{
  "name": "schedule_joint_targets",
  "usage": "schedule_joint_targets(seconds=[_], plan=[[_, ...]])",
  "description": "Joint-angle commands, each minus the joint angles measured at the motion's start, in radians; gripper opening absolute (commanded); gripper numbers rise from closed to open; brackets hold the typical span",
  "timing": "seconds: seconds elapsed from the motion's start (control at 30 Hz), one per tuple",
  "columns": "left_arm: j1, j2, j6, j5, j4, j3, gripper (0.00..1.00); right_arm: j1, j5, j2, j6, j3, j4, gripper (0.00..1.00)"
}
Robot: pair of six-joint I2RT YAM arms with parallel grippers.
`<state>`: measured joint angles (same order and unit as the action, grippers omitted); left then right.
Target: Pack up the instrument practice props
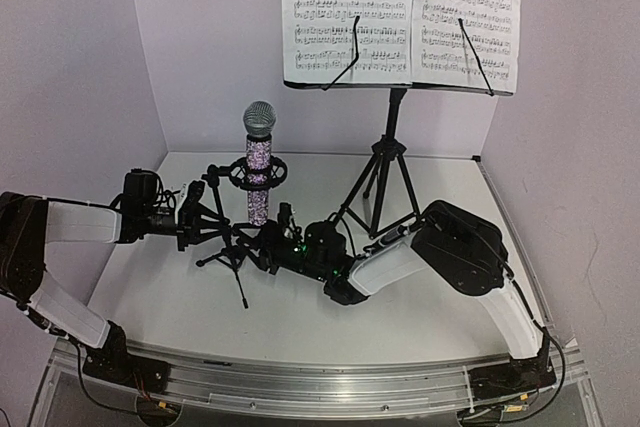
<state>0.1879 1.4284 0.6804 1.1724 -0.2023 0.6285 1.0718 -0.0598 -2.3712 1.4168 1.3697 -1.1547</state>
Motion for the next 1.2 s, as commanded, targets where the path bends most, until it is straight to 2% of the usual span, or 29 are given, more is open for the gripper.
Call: schedule_joint_targets(seconds=[0.0, 0.4, 0.47, 0.53, 0.7, 0.77, 0.83, 0.93, 1.17], plan=[[0.004, 0.038, 0.006, -0.034, 0.118, -0.045, 0.0, -0.004, 0.06, -0.012, 0.078, 0.024, -0.077, 0.46], [0.005, 0.048, 0.006, -0.036, 0.117, -0.027, 0.0, 0.008, 0.032, -0.056, 0.134, 0.088, -0.025, 0.44], [0.004, 0.049, 0.007, -0.037, 0.118, -0.024, 0.0, 0.014, 0.03, -0.06, 0.141, 0.086, -0.02, 0.41], [0.005, 0.049, 0.007, -0.037, 0.118, -0.024, 0.0, 0.015, 0.036, -0.055, 0.143, 0.072, -0.022, 0.36], [0.004, 0.05, 0.008, -0.037, 0.123, -0.021, 0.0, 0.015, 0.036, -0.043, 0.131, 0.061, -0.023, 0.18], [0.005, 0.051, 0.005, -0.036, 0.125, -0.019, 0.0, 0.015, 0.037, -0.04, 0.125, 0.051, -0.023, 0.06], [0.004, 0.054, -0.011, -0.034, 0.13, -0.013, 0.0, 0.016, 0.03, -0.036, 0.106, 0.043, -0.021, 0.0], [0.004, 0.057, -0.013, -0.027, 0.147, -0.003, 0.0, 0.016, -0.01, -0.023, 0.002, 0.029, -0.02, 0.0], [0.005, 0.068, 0.003, -0.03, 0.16, 0.005, 0.0, 0.014, -0.055, -0.066, -0.471, 0.027, -0.017, 0.0]])
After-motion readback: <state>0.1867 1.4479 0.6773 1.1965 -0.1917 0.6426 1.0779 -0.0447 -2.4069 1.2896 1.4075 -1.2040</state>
